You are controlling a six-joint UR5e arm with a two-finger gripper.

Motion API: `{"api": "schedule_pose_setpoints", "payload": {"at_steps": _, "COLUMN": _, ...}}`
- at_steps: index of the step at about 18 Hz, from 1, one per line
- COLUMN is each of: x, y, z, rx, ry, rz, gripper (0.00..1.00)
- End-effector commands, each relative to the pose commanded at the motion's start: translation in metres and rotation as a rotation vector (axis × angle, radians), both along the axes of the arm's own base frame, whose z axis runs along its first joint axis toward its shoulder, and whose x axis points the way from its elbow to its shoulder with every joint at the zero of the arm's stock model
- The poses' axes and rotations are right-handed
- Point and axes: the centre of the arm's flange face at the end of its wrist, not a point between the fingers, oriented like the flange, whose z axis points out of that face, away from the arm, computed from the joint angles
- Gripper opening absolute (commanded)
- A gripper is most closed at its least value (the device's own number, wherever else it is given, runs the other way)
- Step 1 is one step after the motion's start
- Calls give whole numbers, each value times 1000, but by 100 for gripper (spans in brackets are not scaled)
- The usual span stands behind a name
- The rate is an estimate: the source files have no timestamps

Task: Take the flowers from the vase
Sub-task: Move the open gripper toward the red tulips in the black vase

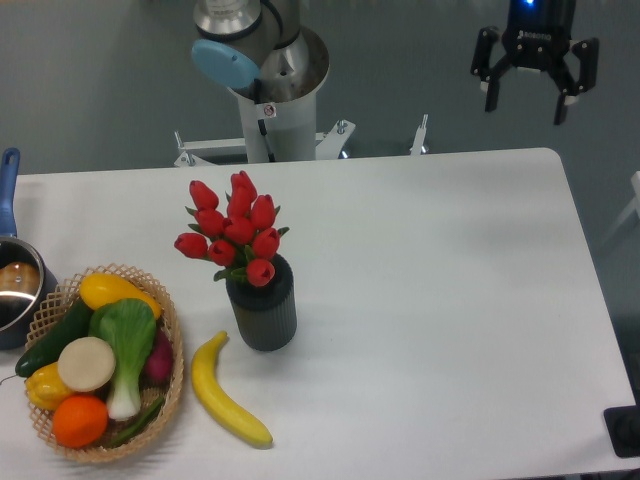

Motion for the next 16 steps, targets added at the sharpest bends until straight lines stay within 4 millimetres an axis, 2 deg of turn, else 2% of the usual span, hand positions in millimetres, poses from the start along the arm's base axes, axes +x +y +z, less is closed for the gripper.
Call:
{"api": "schedule_pose_setpoints", "payload": {"at_steps": 6, "x": 8, "y": 12, "z": 0, "rx": 90, "ry": -68, "rz": 31, "gripper": 100}}
{"api": "schedule_pose_setpoints", "payload": {"at_steps": 10, "x": 7, "y": 28, "z": 2, "rx": 239, "ry": -102, "rz": 10, "gripper": 100}}
{"api": "schedule_pose_setpoints", "payload": {"at_steps": 16, "x": 31, "y": 56, "z": -27, "rx": 251, "ry": -103, "rz": -62, "gripper": 100}}
